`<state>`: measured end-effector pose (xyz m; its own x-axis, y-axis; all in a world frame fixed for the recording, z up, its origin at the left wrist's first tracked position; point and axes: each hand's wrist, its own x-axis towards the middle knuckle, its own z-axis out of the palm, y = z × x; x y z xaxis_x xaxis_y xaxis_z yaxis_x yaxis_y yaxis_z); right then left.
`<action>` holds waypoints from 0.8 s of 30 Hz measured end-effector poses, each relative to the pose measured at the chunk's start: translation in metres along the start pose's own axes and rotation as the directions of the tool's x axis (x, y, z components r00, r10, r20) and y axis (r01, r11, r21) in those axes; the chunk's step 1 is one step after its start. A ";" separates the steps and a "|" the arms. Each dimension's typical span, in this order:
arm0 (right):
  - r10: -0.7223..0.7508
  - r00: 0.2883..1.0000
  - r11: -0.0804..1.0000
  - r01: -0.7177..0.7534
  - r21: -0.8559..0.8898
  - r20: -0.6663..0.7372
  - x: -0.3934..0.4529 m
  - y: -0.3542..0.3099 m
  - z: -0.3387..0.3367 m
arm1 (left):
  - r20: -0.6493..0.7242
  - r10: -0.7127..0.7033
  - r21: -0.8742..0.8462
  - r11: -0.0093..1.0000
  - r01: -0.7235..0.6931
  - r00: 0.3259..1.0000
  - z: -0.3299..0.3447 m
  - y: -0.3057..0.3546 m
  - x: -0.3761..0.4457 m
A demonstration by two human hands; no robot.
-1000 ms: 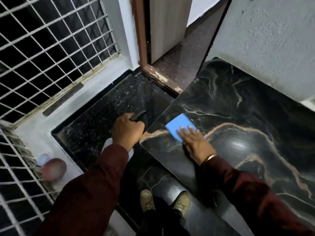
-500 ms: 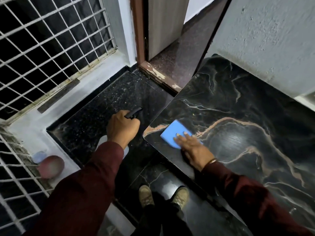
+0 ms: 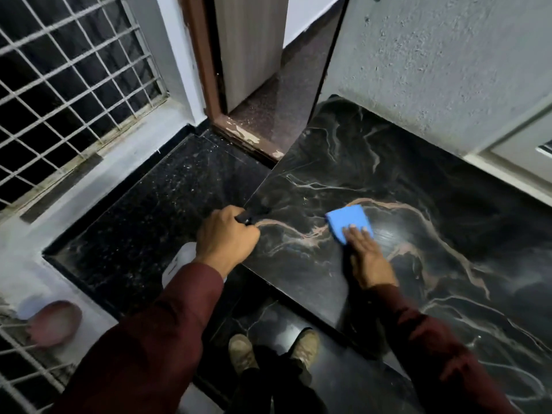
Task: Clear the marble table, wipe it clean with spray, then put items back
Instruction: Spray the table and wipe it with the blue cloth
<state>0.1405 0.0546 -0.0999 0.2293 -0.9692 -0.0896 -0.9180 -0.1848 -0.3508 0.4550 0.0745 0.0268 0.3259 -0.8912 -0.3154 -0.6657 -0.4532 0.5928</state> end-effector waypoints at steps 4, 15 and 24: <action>0.389 0.920 0.921 -0.389 0.016 -0.045 0.005 0.073 -0.022 | 0.060 -0.002 0.098 0.995 -0.004 0.998 0.018 0.017 -0.008; 0.438 0.871 0.895 -0.446 0.015 -0.222 0.026 0.045 -0.031 | 0.084 -0.052 0.093 0.995 0.045 0.995 0.040 0.044 -0.002; 0.028 0.979 0.988 0.004 0.157 -0.203 0.114 -0.062 0.012 | -0.038 -0.154 -0.036 0.988 0.153 0.987 0.050 0.045 0.017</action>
<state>0.2274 -0.0424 -0.0992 0.1331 -0.9868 0.0922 -0.8550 -0.1614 -0.4929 0.3972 0.0400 0.0113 0.4500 -0.8106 -0.3748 -0.5833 -0.5846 0.5640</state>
